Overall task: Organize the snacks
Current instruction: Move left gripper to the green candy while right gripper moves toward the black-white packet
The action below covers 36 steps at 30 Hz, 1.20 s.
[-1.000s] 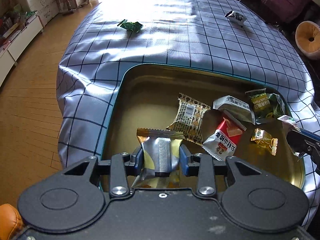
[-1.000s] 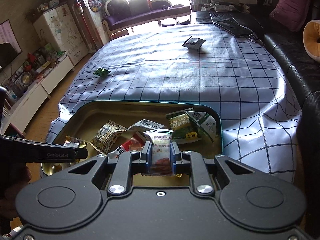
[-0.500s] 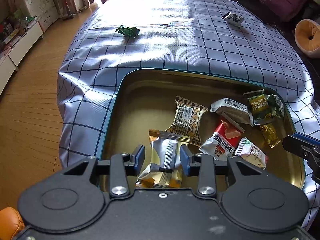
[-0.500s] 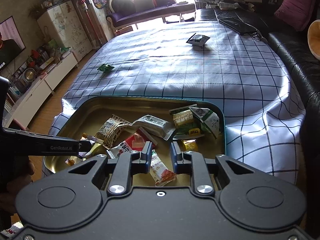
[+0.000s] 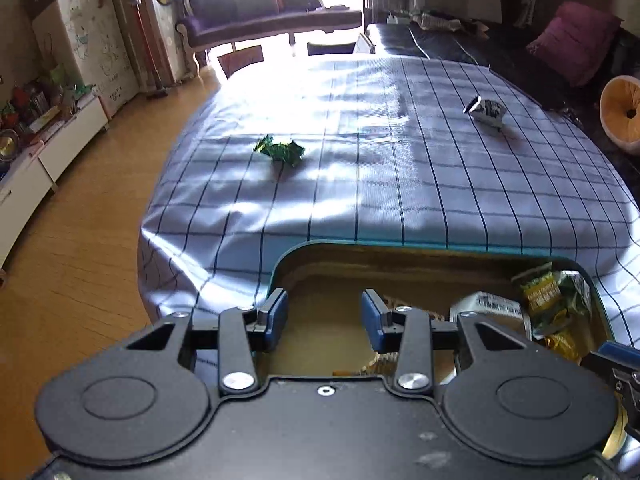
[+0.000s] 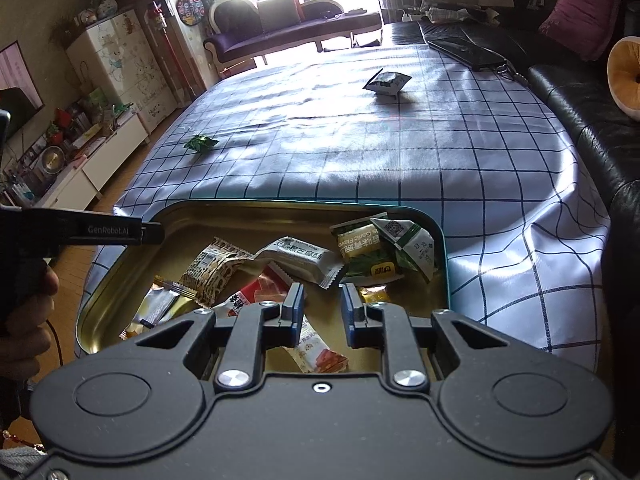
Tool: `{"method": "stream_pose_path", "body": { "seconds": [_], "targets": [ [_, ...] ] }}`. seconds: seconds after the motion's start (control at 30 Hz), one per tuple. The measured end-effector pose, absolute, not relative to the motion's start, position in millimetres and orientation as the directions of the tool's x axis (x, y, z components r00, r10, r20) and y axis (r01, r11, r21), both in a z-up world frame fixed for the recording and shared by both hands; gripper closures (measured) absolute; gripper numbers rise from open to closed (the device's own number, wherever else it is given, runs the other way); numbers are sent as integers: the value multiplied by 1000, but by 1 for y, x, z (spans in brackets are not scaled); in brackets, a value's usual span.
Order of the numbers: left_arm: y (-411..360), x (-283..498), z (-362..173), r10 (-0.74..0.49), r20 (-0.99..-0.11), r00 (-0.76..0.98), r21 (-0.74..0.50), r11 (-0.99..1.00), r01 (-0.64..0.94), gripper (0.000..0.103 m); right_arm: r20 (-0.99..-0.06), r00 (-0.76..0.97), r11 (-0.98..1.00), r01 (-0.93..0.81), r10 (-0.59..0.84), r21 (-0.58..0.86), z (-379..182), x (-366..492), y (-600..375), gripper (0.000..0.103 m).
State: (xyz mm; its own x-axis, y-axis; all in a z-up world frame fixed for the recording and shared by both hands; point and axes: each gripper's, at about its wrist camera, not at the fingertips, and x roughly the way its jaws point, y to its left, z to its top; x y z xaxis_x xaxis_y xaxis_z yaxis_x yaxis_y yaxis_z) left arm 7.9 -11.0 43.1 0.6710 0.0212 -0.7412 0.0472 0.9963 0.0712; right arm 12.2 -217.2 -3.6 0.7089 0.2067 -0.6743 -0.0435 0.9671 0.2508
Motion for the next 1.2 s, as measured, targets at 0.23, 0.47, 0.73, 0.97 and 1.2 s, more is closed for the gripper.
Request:
{"method": "stream_pose_path", "body": {
  "seconds": [0.23,0.47,0.73,0.97,1.2],
  "targets": [
    [-9,29,37,50,-662,748,99,995,21,60,-670,716,966,-24,196,258,-12,18,-218,73],
    [-10,45,26,45,-677,735,108,993,38,60,-680,709,968,-16,187,250,-20,27,-219,73],
    [-6,62,26,40,-673,739,109,993,45,59,-666,731,980,-20,150,199,-15,51,-226,73],
    [5,88,29,56,-671,740,105,994,19,58,-611,783,990,-39,115,136,2,87,-233,73],
    [16,122,31,67,-687,723,85,996,-11,58,-571,812,990,-52,116,128,11,134,-246,73]
  ]
}}
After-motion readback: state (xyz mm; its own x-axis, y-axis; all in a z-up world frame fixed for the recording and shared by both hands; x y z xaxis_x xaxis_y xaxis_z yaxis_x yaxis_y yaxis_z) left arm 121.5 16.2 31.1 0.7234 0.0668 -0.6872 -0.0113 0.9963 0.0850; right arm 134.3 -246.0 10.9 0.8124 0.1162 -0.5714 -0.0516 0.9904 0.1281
